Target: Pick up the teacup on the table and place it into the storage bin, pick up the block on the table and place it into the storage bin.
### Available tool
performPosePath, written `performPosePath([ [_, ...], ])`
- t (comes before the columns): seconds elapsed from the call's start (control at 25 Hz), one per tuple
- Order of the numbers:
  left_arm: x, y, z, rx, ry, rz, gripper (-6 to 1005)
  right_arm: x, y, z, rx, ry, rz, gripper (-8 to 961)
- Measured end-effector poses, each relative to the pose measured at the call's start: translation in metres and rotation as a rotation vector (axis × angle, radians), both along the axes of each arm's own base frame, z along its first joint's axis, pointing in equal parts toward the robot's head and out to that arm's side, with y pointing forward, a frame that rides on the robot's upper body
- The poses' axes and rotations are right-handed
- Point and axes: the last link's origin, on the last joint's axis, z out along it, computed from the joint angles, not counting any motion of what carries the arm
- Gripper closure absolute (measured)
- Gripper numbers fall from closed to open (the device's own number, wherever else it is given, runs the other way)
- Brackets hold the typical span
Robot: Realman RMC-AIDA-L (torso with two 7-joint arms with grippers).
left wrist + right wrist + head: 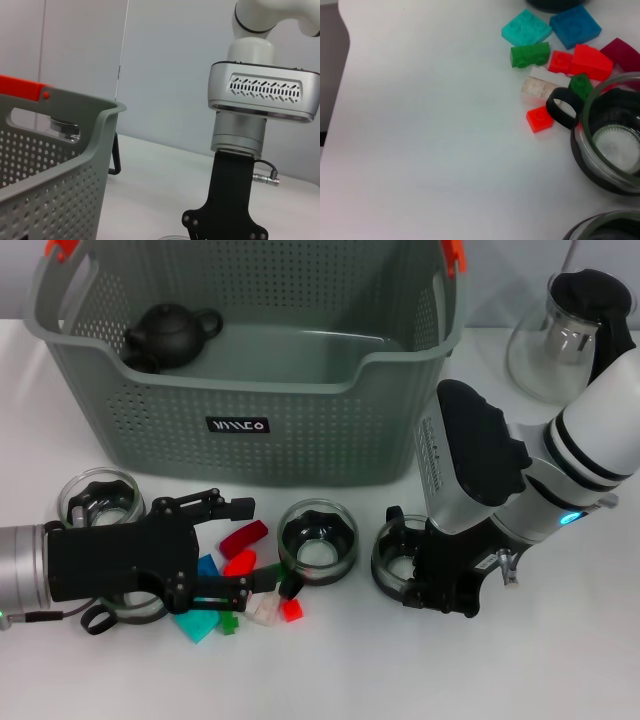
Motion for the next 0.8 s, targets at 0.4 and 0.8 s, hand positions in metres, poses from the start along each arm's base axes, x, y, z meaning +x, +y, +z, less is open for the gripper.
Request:
performPosePath([
  [0.4, -0.001, -0.002, 0.0, -0.003, -0.003, 0.001, 95, -0.012, -0.01, 0.017, -0.038, 0.003, -0.055, 892],
  [0.8, -0.001, -0.002, 0.002, 0.005, -0.012, 0.002, 95, -0.067, -0.025, 0.084, -0.118, 0.173, -0.116, 892],
])
